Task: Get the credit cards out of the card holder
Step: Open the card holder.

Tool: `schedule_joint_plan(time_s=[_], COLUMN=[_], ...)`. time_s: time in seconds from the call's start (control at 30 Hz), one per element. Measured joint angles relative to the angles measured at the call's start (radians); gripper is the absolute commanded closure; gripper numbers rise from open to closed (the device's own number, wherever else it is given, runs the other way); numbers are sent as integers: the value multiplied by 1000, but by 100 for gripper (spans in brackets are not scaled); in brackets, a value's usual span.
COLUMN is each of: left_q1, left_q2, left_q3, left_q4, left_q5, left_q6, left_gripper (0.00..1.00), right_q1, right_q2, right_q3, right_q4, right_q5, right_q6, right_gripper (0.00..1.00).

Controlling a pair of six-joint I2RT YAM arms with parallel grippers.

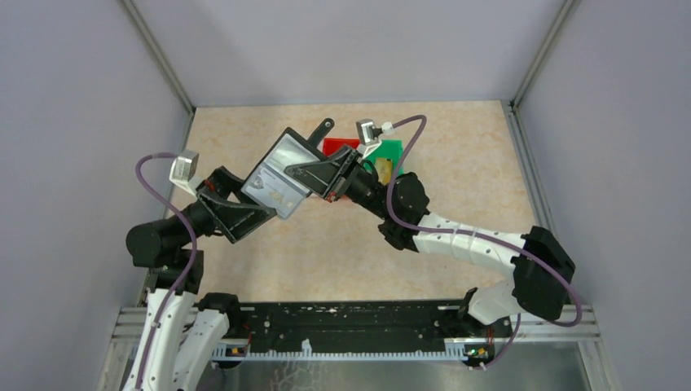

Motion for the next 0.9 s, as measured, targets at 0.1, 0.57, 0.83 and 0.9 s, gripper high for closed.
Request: schedule_joint_plan(time_s=[0.1,0.57,0.83,0.9], left_q1=[0,0,0,0], left_q2=[8,-7,-35,-37], left_q3=[0,12,22,23], left_q4=[-12,-64,-67,-67], left_q5=[-16,-61,-58,-56], left_q6=[-18,-71,-85,-85], left_gripper=[1,9,18,20], right_q1=[10,42,46,46], right_q2=[9,22,21,20], right_q3=[0,-2,-32,-34], right_q4=[8,43,87,88], right_q5=[21,127,195,198], right_q6=[0,-10,-29,-33], right_gripper=[100,100,100,100])
